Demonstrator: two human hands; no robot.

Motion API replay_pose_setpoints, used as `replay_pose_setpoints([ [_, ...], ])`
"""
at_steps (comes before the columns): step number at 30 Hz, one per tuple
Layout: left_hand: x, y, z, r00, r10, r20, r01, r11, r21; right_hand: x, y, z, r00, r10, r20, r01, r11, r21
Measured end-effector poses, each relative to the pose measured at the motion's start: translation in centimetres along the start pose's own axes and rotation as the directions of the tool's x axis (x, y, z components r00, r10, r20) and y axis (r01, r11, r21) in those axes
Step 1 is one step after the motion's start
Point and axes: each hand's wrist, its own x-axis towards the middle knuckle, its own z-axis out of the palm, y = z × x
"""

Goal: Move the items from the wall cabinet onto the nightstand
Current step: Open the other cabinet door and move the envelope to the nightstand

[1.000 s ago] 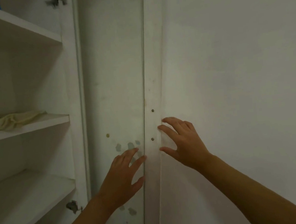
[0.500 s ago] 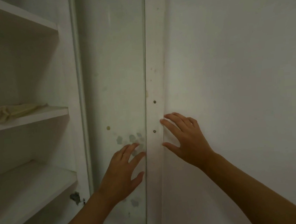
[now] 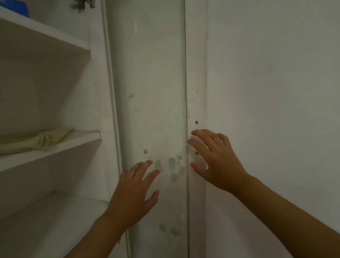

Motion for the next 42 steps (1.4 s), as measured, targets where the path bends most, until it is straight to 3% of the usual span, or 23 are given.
replay_pose_setpoints([
  [11,-9.7,-8.0,-9.3,0.985,-0.169,-0.033,0.171,0.982,0.080,6.1,-13.8,3.2,0.998,-0.057,0.021,0.053,0.984,0.173],
  [21,-13.2,-9.7,-18.0,0.957,-0.260,-0.129,0.278,0.948,0.155,15.4,-23.8,4.8,0.991,-0.132,-0.017,0.127,0.902,0.413],
  [28,-15.3,-10.7,-21.1,0.940,-0.290,-0.180,0.322,0.928,0.189,20.2,-25.8,6.0,0.979,-0.204,-0.008,0.175,0.818,0.548],
  [36,-14.1,-11.2,-21.9,0.903,-0.363,-0.230,0.417,0.871,0.260,24.0,-27.2,8.0,0.941,-0.339,-0.024,0.260,0.673,0.692],
  [42,-11.2,-11.4,-20.9,0.891,-0.380,-0.247,0.441,0.854,0.277,24.7,-26.5,10.4,0.910,-0.416,0.000,0.245,0.538,0.806],
])
